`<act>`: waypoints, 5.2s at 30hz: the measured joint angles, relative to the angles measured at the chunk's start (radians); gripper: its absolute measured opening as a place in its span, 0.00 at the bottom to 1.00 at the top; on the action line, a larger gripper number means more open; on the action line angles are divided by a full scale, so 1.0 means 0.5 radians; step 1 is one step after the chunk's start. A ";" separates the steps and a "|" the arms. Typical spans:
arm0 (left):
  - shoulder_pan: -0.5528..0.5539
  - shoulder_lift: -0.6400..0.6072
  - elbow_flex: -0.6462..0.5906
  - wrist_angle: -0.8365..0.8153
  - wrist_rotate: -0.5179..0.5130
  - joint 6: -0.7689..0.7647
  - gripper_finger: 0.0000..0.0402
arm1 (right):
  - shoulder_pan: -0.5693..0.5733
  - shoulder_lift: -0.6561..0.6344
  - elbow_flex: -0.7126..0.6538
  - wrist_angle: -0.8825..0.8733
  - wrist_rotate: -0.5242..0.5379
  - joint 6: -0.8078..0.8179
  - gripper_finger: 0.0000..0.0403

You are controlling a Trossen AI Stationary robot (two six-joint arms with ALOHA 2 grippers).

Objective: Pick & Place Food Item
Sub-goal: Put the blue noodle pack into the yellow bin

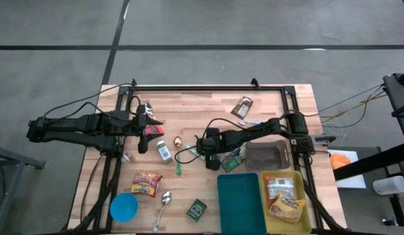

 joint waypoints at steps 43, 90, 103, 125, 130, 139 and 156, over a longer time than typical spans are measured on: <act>-0.001 0.000 0.000 0.000 0.000 -0.001 0.55 | 0.014 -0.100 -0.020 -0.179 0.278 0.068 0.03; -0.001 0.000 -0.002 -0.030 0.000 0.000 0.55 | 0.762 -1.006 0.005 -1.228 1.514 -0.152 0.03; 0.000 0.000 -0.002 -0.033 -0.001 -0.001 0.55 | 1.293 -1.445 0.005 -1.349 1.295 0.380 0.03; 0.000 0.000 -0.001 -0.034 0.000 -0.001 0.55 | 1.972 -1.461 0.418 -1.686 0.509 2.180 0.03; 0.000 0.000 0.000 -0.034 -0.001 -0.001 0.55 | 2.099 -1.347 0.397 -1.838 0.449 2.538 0.03; -0.001 0.000 0.000 -0.047 0.000 -0.001 0.55 | 2.157 -1.190 0.326 -2.107 0.285 3.031 0.03; -0.001 0.000 0.000 -0.075 0.000 0.000 0.55 | 2.156 -1.195 -0.166 -2.100 -0.050 3.218 0.03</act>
